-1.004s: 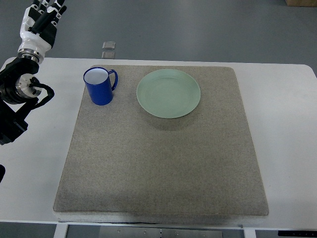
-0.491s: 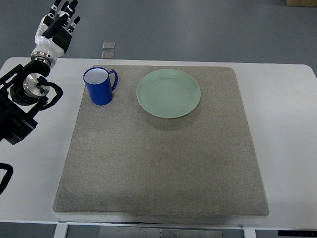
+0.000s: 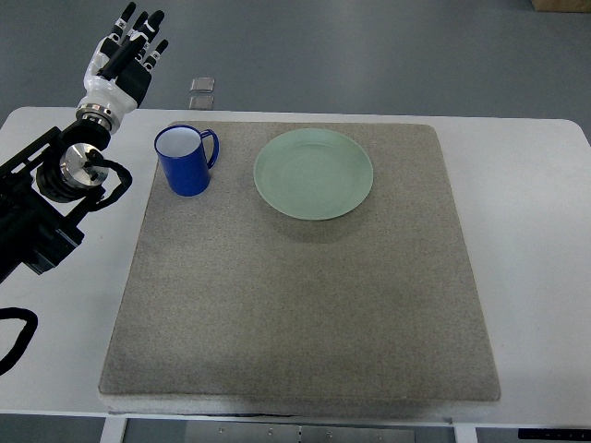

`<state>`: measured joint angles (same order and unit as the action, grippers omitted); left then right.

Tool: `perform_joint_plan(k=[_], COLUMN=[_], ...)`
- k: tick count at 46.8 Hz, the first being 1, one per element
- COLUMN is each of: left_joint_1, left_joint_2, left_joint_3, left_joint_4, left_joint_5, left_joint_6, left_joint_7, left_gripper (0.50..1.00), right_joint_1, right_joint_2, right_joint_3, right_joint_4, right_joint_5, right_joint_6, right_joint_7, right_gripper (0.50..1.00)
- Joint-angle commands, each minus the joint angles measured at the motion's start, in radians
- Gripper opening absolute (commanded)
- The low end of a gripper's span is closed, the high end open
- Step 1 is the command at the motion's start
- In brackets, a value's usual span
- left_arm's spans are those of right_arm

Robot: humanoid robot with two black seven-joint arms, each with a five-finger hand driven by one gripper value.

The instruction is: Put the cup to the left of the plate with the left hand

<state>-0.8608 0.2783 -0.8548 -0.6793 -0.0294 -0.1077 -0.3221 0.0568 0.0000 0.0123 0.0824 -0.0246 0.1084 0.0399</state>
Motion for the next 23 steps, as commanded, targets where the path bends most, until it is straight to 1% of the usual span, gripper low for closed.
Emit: perform_joint_plan(k=[1,23], left_joint_1=[-0.001,0.002], left_joint_2=[0.001,0.001], left_joint_3=[-0.006,-0.001], left_joint_4=[0.003,0.047], left_joint_5=[0.002,0.005], left_joint_6=[0.0,0.0], left_joint_7=[0.0,-0.002], left_gripper=[0.996,0.996], right_joint_1=[0.0,0.0], right_joint_2=[0.0,0.0], right_joint_3=[0.0,-0.002], right_joint_4=[-0.001,0.0], right_joint_5=[0.0,-0.003], right_joint_6=[0.0,0.002], right_joint_7=[0.0,0.0], right_gripper=[0.934,0.934])
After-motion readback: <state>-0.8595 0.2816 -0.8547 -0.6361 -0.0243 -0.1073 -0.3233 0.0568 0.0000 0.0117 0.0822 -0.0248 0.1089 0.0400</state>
